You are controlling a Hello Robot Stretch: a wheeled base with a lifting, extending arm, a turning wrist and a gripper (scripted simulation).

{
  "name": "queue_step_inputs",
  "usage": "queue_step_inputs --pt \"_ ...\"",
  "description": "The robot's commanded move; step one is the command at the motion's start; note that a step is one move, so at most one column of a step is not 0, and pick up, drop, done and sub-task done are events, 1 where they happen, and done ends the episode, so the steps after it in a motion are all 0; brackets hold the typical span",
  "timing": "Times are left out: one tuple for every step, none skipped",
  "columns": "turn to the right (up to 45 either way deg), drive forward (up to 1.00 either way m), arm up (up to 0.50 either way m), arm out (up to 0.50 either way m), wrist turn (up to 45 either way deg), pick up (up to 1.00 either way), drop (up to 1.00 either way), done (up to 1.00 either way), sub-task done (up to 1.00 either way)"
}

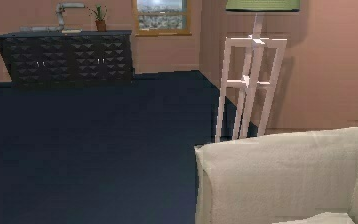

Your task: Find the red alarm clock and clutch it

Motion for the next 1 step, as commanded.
queue_step_inputs --pt "0.0 0.00 0.50 0.00 0.0 0.00 0.00 0.00 0.00"
